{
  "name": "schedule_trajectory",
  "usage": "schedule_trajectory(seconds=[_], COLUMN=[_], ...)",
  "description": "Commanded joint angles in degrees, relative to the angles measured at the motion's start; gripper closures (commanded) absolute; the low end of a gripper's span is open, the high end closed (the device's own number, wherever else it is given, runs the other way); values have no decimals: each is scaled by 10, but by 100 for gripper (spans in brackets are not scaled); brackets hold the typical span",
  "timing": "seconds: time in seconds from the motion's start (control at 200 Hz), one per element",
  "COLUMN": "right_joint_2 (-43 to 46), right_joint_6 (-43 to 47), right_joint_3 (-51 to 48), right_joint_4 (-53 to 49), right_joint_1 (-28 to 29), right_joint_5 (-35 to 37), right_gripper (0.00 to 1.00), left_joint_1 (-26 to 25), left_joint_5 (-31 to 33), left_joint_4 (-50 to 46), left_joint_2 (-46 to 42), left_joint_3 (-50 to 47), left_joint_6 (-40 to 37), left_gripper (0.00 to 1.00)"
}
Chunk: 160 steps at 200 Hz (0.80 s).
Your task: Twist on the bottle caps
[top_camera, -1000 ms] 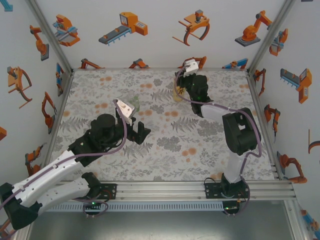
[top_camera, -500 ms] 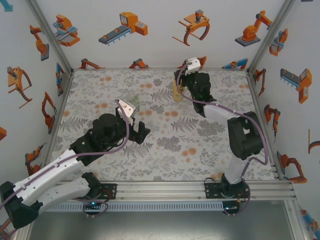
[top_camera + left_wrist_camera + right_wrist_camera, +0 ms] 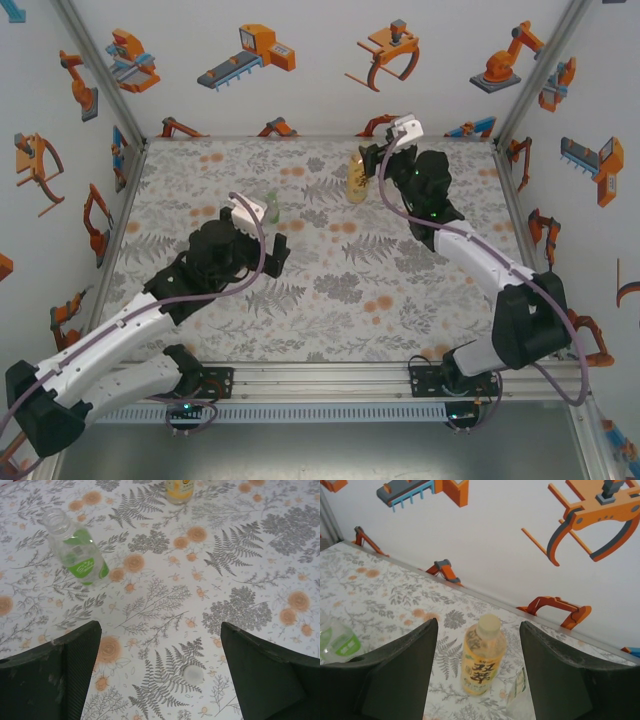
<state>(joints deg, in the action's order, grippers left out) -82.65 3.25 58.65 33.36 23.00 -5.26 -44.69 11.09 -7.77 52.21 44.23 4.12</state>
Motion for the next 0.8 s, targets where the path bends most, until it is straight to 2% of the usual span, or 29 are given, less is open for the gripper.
schedule_trajectory(seconds=[0.0,0.11,0.315,0.471,0.616,0.706,0.796], right_joint_2=[24,40,71,101,131,149,162], right_joint_6=[-14,-40,-56,-58,-54,-53,-48], right_joint_3=[-25,-53,-91,-112,-123,-132,-133], right_joint_4=[-40,-30,-30,-41,-66,-76,-93], right_joint_1=[1,4,8,8,9,8,9], right_joint_5=[-37,-42,-39,-35,-26,-25,-22], right_gripper=[38,38,38,38,38,38,38], left_joint_1=[44,76,95,94,97,102,104], left_joint_5=[-28,-26,43,122,152,133,147], left_joint_4=[38,68,123,160,241,309,320], left_joint_2=[14,41,130,226,311,361,409], left_joint_3=[1,-5,15,50,60,62,89], left_joint_6=[16,29,33,55,45,29,31], left_gripper=[4,4,3,3,1,1,1])
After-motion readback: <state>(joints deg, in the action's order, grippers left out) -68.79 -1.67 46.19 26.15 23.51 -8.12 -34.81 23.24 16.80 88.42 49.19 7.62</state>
